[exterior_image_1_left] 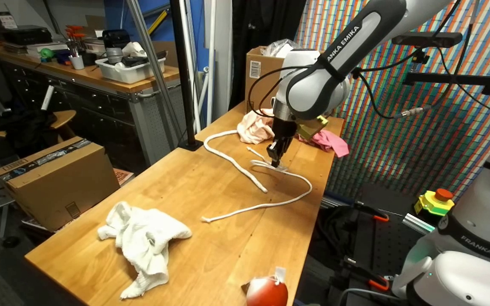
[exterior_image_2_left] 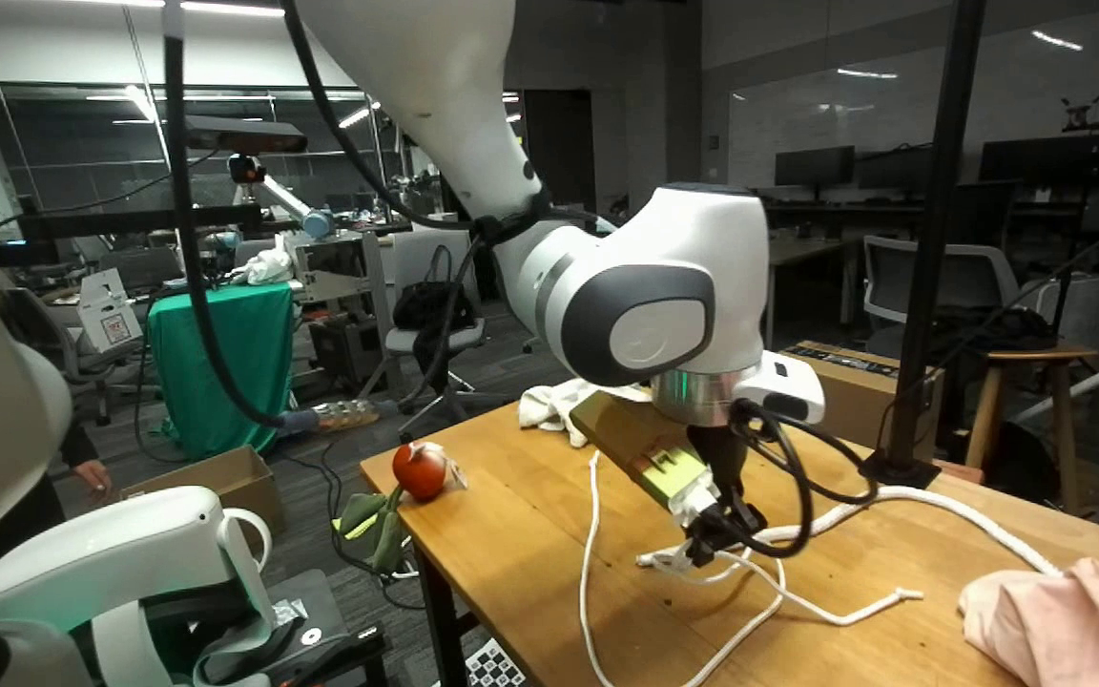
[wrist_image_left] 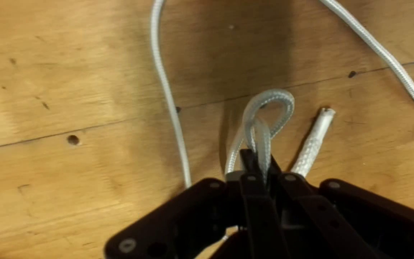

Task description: Separate the things on the table

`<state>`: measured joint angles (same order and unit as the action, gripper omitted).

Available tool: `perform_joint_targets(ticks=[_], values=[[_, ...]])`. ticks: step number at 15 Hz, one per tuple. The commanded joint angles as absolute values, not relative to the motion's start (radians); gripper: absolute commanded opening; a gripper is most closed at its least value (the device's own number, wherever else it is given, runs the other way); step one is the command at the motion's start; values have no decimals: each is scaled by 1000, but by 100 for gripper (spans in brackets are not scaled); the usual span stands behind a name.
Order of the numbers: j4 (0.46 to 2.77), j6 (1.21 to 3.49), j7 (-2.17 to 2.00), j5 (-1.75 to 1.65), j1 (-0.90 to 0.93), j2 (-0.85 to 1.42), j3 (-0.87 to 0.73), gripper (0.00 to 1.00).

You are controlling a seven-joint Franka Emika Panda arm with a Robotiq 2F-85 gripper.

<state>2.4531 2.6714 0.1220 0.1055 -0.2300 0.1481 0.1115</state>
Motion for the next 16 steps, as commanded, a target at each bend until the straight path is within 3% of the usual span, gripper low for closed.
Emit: perform_joint_targets(ticks=[1,8,14,15,16], values=[[2394,2534,227,130,-219,126,15,5],[2304,2215,359,134,-200,178,-42,5],[2282,2172,347,119,-155,217,-33,9],[2277,2178,341,116,-149,224,-33,28],[2270,2180,334,113,-145,229,-34,35]])
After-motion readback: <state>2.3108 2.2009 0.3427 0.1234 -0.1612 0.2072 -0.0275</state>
